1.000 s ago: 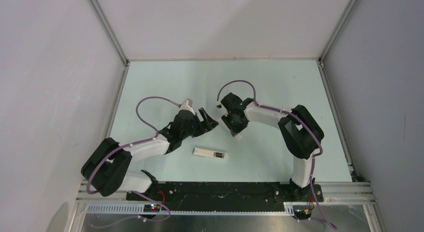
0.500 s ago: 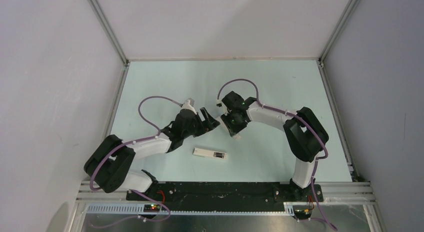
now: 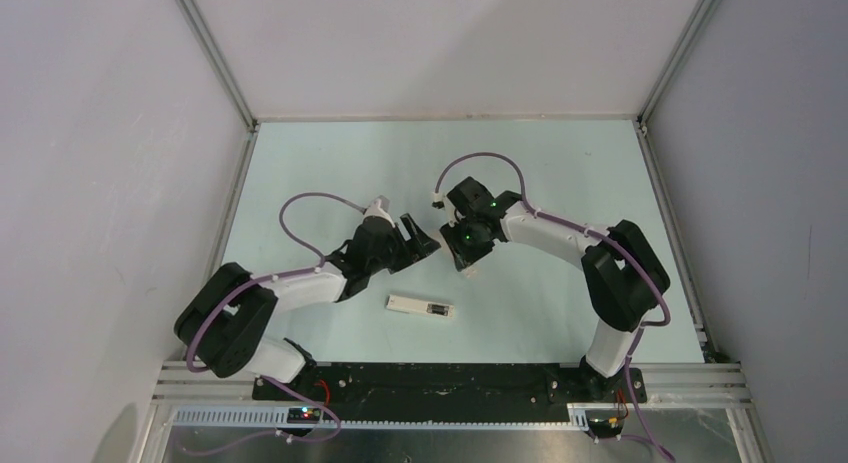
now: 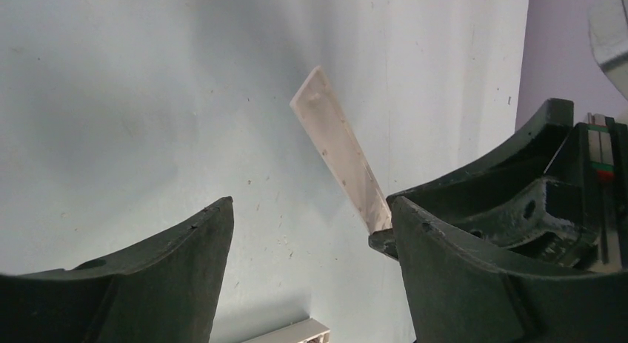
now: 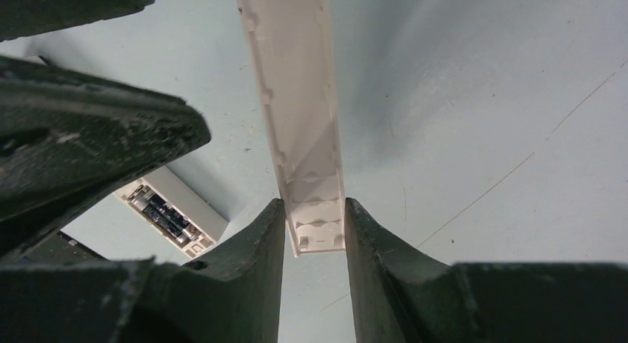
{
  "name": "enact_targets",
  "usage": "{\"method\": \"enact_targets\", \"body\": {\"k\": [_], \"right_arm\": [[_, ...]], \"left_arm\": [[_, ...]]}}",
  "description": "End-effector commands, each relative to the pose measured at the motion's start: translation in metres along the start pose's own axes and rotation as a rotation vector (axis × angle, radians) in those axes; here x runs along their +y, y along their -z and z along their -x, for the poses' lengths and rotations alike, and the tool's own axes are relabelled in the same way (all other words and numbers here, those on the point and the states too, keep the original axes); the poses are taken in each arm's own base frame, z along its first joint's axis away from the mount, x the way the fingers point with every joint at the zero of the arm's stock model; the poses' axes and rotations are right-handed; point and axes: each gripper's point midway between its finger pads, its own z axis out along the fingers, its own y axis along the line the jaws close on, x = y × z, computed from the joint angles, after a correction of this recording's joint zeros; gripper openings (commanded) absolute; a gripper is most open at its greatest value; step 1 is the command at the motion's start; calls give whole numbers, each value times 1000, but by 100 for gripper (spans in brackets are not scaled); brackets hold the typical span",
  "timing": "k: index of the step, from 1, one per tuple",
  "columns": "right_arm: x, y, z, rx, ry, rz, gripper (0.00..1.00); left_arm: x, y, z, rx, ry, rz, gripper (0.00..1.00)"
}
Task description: Load the batteries into the remote control
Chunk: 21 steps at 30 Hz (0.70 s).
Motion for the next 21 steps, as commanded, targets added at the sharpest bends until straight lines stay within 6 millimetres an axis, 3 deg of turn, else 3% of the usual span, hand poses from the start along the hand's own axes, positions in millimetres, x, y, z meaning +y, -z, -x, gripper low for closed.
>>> {"method": "enact_targets", "body": {"k": [1,15,21], "right_arm": [[14,15,4,-26,2,54,36],[37,26,12,-65,-3,147,36],[41,26,12,-65,-8,167,36]], "left_arm": [[-20,-5,19,-44,35,-43,81],[-24,-17,21,-15,114,-53,68],[-26,-19,19,-7,128,-68,54]]}}
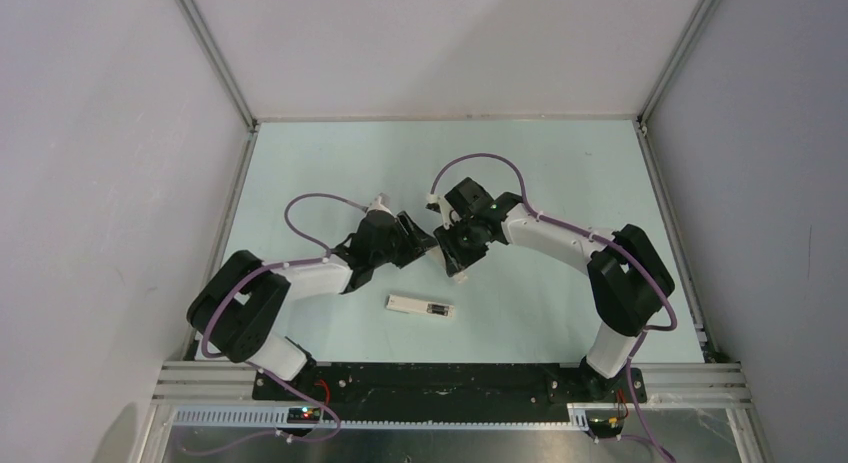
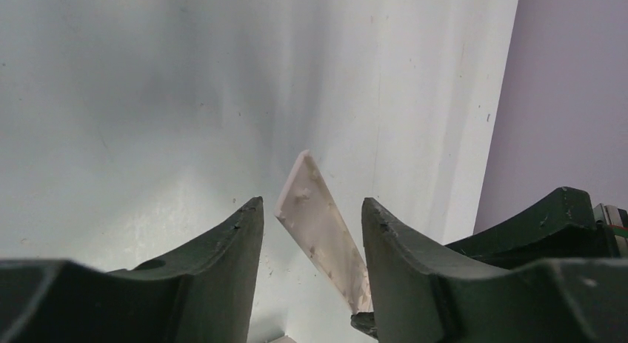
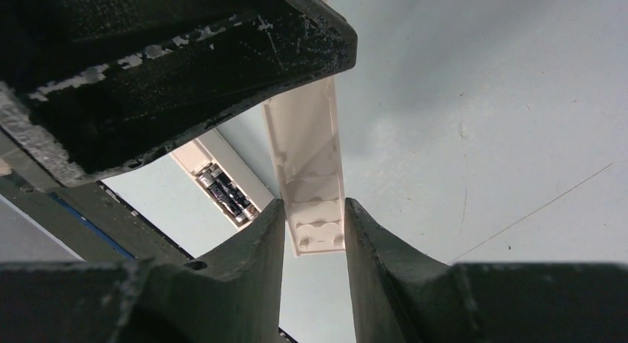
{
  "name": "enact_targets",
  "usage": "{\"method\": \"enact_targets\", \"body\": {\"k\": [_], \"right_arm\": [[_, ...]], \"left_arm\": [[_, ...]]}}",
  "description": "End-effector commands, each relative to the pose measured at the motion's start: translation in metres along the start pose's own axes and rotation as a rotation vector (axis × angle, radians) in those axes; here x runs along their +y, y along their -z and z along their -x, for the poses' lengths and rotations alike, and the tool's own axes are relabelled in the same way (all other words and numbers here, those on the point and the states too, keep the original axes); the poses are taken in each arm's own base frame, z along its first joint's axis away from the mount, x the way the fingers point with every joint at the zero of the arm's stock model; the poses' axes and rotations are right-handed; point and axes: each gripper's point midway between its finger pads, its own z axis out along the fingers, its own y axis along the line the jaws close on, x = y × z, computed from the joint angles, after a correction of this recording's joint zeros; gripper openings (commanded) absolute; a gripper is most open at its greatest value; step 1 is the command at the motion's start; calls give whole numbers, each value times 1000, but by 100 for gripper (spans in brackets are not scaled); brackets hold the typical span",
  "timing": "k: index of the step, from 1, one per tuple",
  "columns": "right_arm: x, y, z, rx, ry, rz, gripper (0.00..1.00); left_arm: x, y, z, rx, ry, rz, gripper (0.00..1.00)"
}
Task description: Load the batteries into the remote control
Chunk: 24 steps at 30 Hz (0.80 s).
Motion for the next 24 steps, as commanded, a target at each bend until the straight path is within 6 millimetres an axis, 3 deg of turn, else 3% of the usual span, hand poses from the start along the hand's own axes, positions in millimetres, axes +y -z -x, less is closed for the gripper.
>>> {"method": "enact_targets", "body": {"k": [1,11,17,24], "right_arm": [[13,12,10,-51,1,45,36],[17,5,11,-45,-45,68,36],[18,3,13,-38,-65,77,36],[12,2,11,-3,-123,35,43]], "left_arm": [[-26,-2,12,-26,23,-82,52],[-26,-4,7,-9,46,-99,41],[-25,-5,6,-5,52,-102,28],[-26,-5,2,12,58,-107,2]]}}
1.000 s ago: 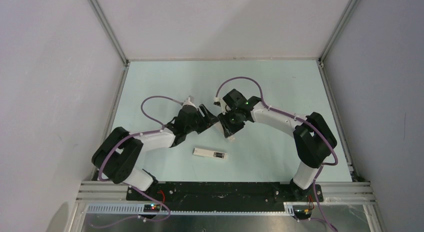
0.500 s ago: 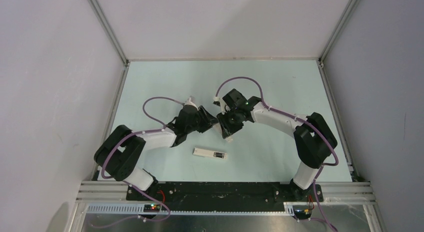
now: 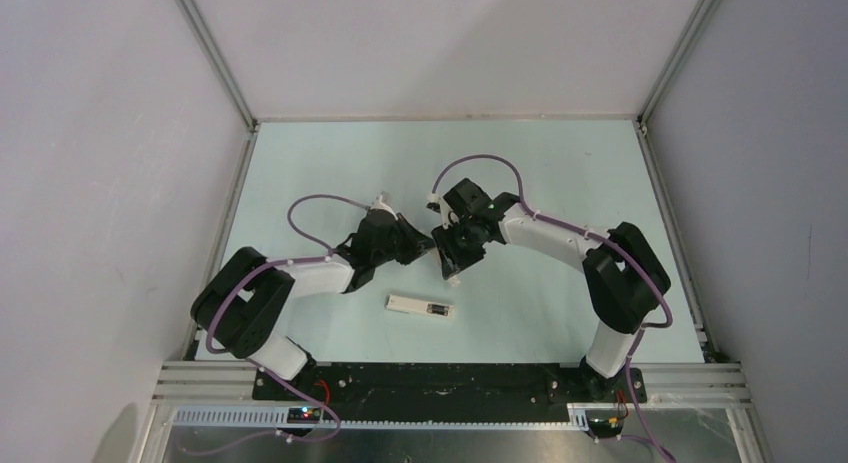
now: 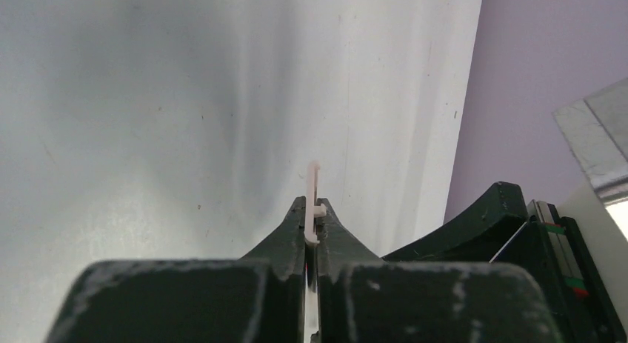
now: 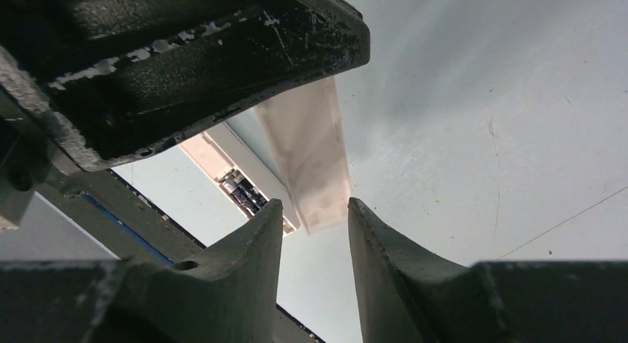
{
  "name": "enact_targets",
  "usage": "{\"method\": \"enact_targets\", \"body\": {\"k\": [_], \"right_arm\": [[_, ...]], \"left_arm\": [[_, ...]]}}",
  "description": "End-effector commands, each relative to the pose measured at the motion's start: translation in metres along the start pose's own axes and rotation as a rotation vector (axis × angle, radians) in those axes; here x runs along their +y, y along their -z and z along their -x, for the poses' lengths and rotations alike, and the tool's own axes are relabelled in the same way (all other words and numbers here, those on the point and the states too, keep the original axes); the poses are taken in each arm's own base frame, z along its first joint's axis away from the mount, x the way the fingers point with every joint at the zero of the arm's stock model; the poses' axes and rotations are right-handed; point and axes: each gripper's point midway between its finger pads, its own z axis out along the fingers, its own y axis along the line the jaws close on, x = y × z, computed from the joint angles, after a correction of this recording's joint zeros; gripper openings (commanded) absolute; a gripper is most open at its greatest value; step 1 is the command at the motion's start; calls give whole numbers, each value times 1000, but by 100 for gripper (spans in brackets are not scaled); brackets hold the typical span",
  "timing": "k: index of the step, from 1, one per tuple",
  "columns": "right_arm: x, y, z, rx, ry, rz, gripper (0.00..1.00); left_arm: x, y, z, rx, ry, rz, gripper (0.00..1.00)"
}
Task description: Load the batteries into the remote control
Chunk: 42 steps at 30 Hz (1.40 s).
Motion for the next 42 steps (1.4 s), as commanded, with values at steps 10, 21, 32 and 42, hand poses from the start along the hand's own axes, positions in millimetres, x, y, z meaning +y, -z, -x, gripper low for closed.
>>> {"method": "enact_targets", "body": {"k": [10,21,32,42], "right_arm": [[10,37,26,-146,12,-122,72],[46,73,38,-496,325,-310,65],[81,105,3,-750,641,-152,65],[97,154,-21,-1038,914,-90,64]], "left_arm": [[-10,4,4,-5,45,-14,0],[-27,32,-6,79,224,10,0],[-45,68,-24,185,354,-28,0],[-90,100,-43,364,295,-170,4]]}}
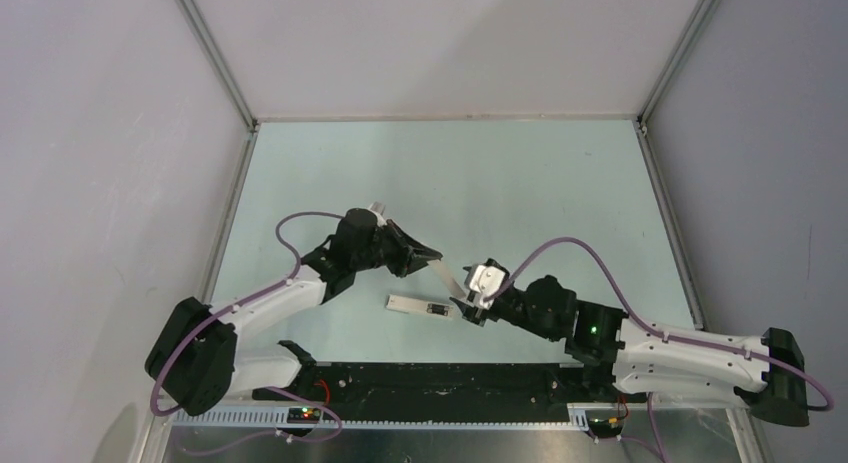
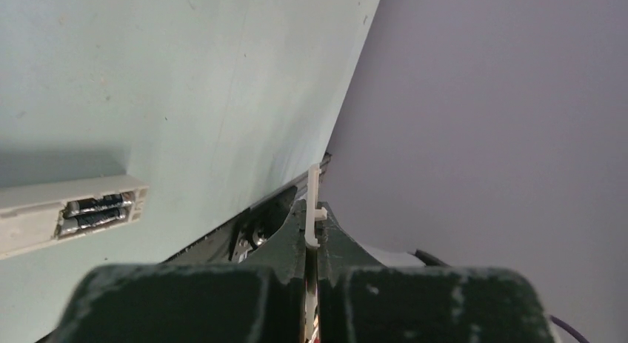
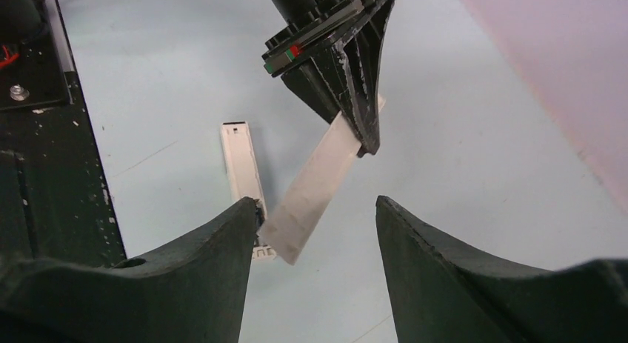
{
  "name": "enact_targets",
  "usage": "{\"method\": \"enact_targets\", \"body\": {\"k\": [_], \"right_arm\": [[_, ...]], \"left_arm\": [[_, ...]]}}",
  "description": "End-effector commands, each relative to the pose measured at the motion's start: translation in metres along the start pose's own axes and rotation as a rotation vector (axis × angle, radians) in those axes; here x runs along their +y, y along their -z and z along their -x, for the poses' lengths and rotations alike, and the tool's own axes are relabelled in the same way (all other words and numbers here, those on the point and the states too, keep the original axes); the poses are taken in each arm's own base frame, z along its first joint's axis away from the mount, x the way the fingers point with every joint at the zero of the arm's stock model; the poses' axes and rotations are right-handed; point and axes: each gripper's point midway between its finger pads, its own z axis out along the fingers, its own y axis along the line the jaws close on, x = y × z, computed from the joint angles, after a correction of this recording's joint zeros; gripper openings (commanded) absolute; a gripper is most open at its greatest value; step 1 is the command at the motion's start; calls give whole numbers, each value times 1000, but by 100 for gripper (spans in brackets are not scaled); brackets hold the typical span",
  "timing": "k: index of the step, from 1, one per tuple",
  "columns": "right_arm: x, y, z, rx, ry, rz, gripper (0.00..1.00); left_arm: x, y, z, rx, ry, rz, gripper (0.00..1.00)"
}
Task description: Load the batteries into the remote control
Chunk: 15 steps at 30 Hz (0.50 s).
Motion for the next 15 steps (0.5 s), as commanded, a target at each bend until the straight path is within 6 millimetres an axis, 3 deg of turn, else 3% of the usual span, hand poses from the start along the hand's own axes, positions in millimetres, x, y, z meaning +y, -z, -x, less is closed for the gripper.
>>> {"method": "enact_targets", "body": {"k": [1,7,10,15], "right_arm": [[-5,9,32,-163,139,-8,64],[-7,23,53,-232,315,-31,66],[3,26,56,-247,364,7,68],[13,29,61,-272,375,52,69]], "left_arm": [[-35,16,-30,154,-52,-88,4],[-57,30,-49,263,-101,-148,2],[-64,32,-52,287,-109,-158,2],[-58,24,-47,278,-88,-126,1]]}}
